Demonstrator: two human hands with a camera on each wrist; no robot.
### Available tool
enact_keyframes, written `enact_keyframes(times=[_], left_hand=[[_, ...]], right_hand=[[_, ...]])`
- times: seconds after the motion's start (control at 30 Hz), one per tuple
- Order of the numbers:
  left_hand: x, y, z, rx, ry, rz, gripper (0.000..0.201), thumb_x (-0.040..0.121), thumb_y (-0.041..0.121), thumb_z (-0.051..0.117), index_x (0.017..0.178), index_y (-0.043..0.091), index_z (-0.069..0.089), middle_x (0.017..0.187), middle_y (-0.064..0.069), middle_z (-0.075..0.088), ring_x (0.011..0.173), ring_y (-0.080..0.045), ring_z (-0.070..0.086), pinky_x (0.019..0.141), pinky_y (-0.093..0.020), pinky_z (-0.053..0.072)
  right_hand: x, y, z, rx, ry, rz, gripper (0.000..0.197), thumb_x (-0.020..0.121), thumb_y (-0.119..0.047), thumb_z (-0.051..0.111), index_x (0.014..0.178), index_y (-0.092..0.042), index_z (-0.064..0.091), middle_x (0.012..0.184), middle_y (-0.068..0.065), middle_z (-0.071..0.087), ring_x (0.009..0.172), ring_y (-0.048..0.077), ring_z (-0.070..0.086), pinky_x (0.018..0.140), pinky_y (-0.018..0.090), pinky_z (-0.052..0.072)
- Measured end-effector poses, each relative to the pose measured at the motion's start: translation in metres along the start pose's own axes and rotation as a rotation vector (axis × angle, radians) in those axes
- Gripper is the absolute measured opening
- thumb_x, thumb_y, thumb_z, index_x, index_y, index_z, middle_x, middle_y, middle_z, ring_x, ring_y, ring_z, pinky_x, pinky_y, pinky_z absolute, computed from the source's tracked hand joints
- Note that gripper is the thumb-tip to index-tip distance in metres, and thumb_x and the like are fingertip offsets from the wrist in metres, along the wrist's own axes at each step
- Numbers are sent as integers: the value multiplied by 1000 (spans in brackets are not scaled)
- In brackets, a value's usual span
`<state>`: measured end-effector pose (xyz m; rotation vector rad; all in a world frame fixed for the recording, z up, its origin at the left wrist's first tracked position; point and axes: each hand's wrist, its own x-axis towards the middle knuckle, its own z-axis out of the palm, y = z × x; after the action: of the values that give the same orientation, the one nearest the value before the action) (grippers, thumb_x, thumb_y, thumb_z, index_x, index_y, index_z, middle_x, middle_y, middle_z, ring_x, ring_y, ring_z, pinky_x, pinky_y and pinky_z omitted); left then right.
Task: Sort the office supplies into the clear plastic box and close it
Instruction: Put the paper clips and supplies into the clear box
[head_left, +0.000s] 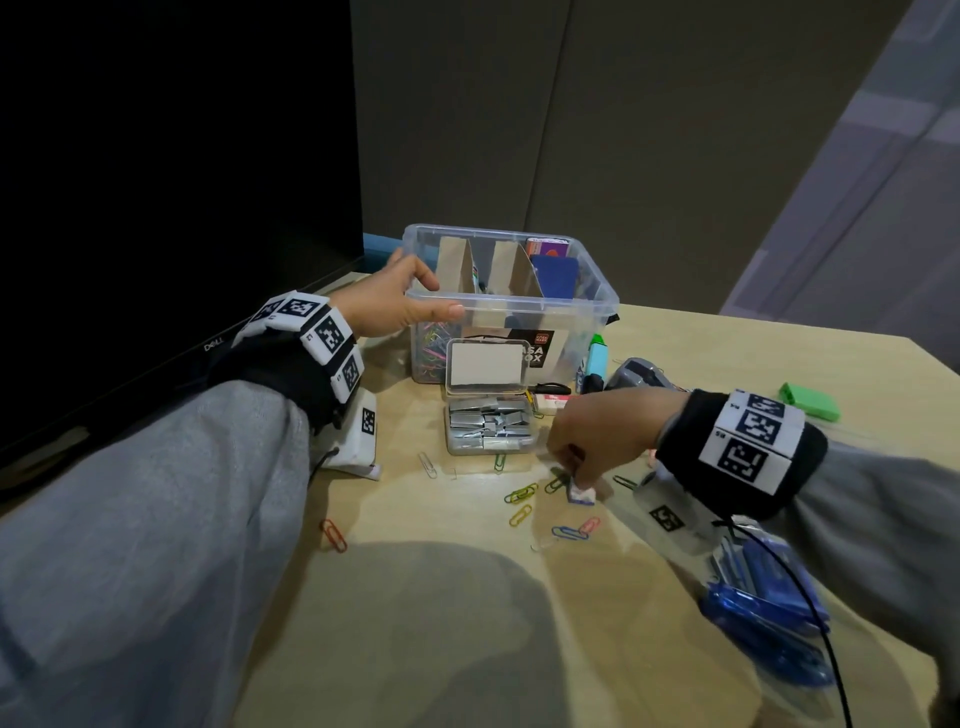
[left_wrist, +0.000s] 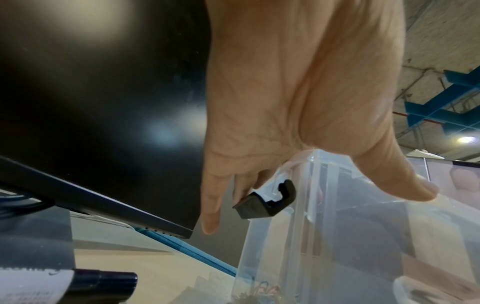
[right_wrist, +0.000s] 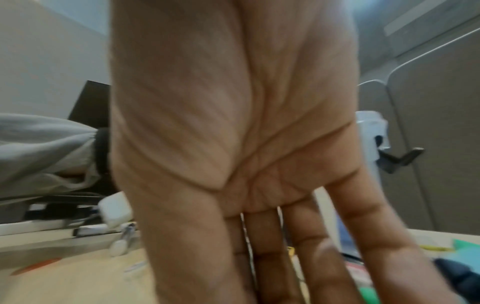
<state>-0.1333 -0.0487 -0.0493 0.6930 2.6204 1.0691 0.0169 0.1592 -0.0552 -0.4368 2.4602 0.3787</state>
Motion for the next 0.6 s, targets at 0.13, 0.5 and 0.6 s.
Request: enact_keyframes(times=[0.13, 0.5, 0.6], left_hand=[[-2, 2, 0, -10, 0, 2, 43, 73, 58, 69, 97, 33, 44, 141, 0, 34, 125, -20, 44, 105, -47, 43], [-1, 1, 2, 1, 17, 13, 42, 82, 51, 68, 107, 26, 45, 140, -1, 36, 123, -19, 43, 104, -45, 42], [-2, 1, 4, -7, 34, 19, 44, 82, 50, 67, 111, 25, 44, 142, 0, 35, 126, -19, 42, 103, -42, 42]], right_hand=[[4, 15, 1, -40, -48, 122, 20, 89, -28, 66, 102, -14, 67, 93, 3, 65, 82, 19, 57, 66, 24, 45], [-5, 7, 3, 76, -16, 28, 37, 76, -38, 78, 102, -17, 63, 90, -4, 64, 76, 12, 54, 59, 22, 40], [-7, -8, 8, 36, -82, 21, 48, 69, -45, 82, 104, -17, 64, 95, -1, 70, 68, 7, 52, 54, 23, 35]])
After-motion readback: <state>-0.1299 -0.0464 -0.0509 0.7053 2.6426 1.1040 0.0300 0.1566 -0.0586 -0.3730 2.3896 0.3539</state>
